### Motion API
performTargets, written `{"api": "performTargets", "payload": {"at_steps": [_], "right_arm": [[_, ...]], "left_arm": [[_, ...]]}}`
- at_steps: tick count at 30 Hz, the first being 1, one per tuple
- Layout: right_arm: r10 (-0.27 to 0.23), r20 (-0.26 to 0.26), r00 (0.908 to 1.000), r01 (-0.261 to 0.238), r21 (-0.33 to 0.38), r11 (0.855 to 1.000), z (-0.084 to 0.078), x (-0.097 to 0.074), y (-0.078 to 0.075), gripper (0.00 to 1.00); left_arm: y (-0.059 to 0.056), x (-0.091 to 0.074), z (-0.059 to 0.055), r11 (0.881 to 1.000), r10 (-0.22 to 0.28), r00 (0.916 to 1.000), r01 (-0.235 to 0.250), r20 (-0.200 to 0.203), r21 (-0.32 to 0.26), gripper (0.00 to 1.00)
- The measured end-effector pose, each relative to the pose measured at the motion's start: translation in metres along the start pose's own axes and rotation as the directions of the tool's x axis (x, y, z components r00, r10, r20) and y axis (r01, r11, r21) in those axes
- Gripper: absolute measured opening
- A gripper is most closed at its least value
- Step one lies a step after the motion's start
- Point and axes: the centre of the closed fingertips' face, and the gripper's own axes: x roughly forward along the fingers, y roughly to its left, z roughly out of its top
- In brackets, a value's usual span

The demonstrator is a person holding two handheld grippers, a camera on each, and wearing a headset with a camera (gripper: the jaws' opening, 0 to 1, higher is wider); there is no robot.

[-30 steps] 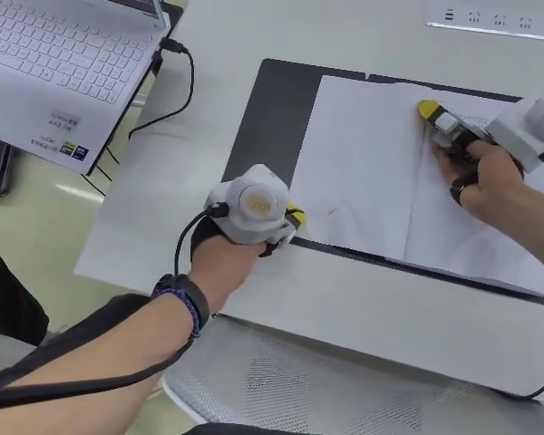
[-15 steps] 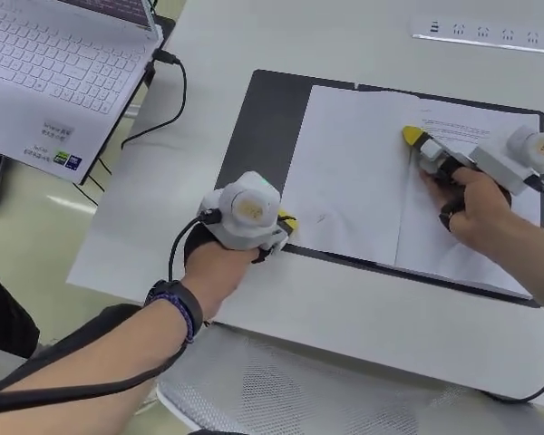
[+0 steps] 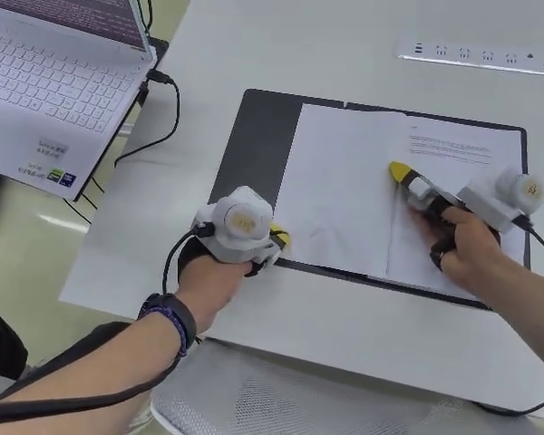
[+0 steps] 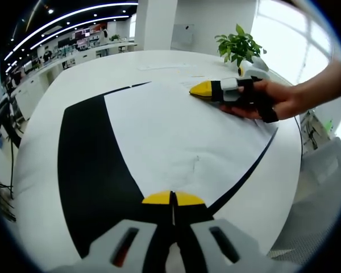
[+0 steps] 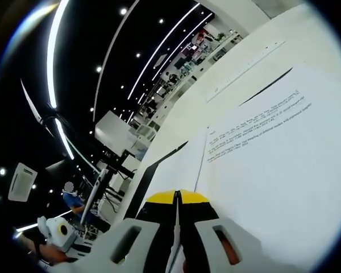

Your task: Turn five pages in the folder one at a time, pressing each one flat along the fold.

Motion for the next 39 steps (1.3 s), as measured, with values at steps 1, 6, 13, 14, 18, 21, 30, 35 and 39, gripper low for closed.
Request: {"api": "performTargets", "payload": {"at_steps": [1, 6, 13, 14, 18, 21, 30, 35, 39], "right_arm": [[0.004, -0.001, 1.0000, -0.004, -0.003, 1.000, -0.002, -0.002, -0.001, 0.00], [0.023, -0.012, 0.9997, -0.023, -0.008, 1.000, -0.010, -0.011, 0.001, 0.00], [0.036, -0.030, 0.9989, -0.036, -0.018, 0.999, -0.024, -0.021, 0.003, 0.00], [0.036, -0.025, 0.9990, -0.037, -0.011, 0.999, -0.025, -0.023, 0.003, 0.00], [0.037, -0.027, 0.9990, -0.038, -0.010, 0.999, -0.031, -0.028, 0.006, 0.00], [0.041, -0.031, 0.9987, -0.041, -0.011, 0.999, -0.036, -0.032, 0.007, 0.00], [0.062, -0.082, 0.9947, -0.066, -0.038, 0.997, -0.059, -0.047, 0.015, 0.00], [0.061, -0.083, 0.9947, -0.063, -0.028, 0.998, -0.066, -0.054, 0.017, 0.00], [0.065, -0.091, 0.9937, -0.068, -0.024, 0.997, -0.073, -0.060, 0.019, 0.00]], "left_arm": [[0.000, 0.000, 0.000, 1.000, 0.000, 1.0000, 0.000, 0.001, -0.001, 0.00], [0.000, 0.000, 0.000, 1.000, 0.000, 1.0000, 0.000, 0.002, -0.001, 0.00], [0.000, -0.001, 0.000, 1.000, 0.000, 1.0000, 0.000, 0.006, -0.001, 0.00], [0.000, -0.001, 0.000, 1.000, 0.000, 1.0000, 0.000, 0.007, -0.002, 0.00], [0.000, -0.001, 0.000, 1.000, 0.000, 1.0000, 0.000, 0.008, -0.003, 0.00], [0.001, -0.001, 0.000, 1.000, 0.001, 0.9999, -0.001, 0.010, -0.003, 0.00], [0.001, -0.001, 0.000, 1.000, 0.002, 0.9999, -0.002, 0.016, -0.001, 0.00], [0.001, -0.001, 0.000, 1.000, 0.003, 0.9999, -0.003, 0.017, -0.002, 0.00], [0.001, -0.001, 0.000, 1.000, 0.003, 0.9998, -0.003, 0.018, -0.003, 0.00]]}}
